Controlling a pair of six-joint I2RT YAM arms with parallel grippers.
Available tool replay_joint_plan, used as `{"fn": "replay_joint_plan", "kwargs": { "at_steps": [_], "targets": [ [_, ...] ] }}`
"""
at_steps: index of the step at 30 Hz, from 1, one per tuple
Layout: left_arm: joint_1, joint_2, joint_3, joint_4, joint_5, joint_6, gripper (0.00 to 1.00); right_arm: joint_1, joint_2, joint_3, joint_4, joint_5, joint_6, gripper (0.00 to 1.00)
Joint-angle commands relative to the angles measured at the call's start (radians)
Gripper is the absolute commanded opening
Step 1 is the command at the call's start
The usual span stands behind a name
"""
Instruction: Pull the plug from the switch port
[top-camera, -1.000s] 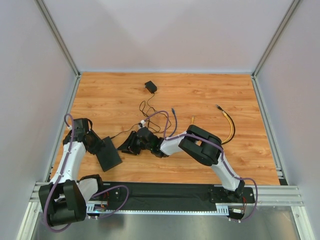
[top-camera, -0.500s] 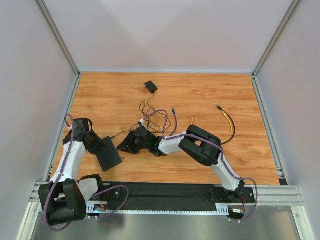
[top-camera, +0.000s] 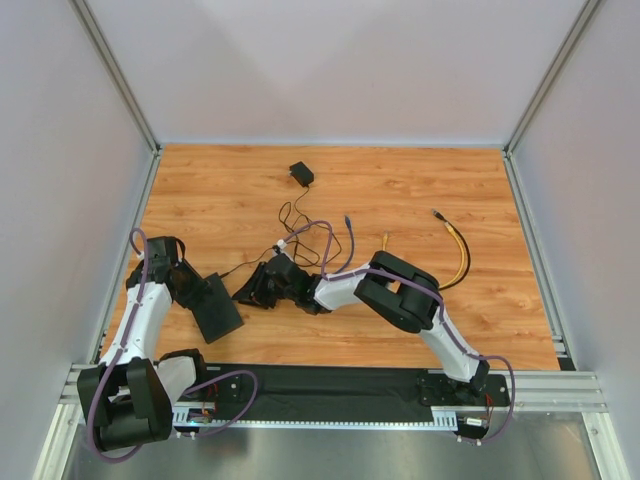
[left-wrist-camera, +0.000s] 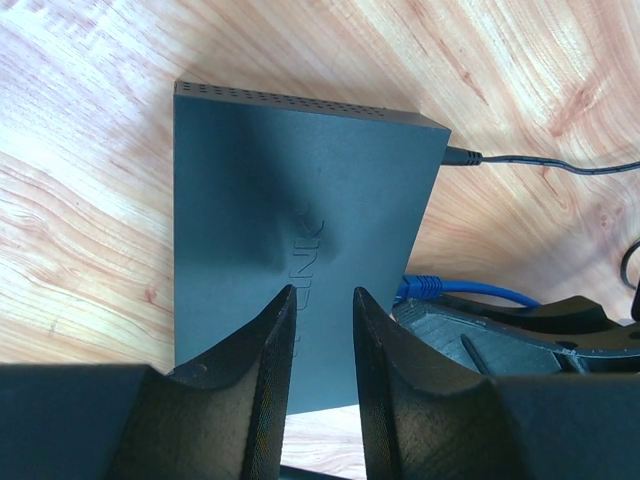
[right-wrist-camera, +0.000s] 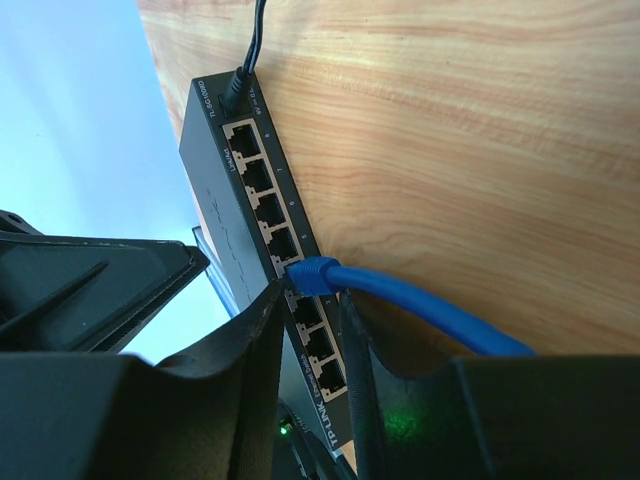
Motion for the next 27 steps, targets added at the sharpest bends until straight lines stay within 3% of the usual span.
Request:
{"fn": "replay_joint_plan", "kwargs": {
  "at_steps": [1, 14, 27],
  "targets": [
    [-0.004, -0.006, 0.005, -0.004, 0.016, -0.008, 0.37, 0.009, 0.030, 0.026, -0.015, 0.023, -0.015, 0.30],
    [-0.003, 0.003, -0.003, 0.004, 0.027, -0.008, 0.36, 0.008, 0.041, 0.024, -0.048, 0.059, 0.014, 0.30],
    [-0.004, 0.008, -0.003, 0.001, 0.010, -0.012, 0.36, 0.000, 0.021, -0.003, -0.073, 0.150, 0.036, 0.04]
  ]
}}
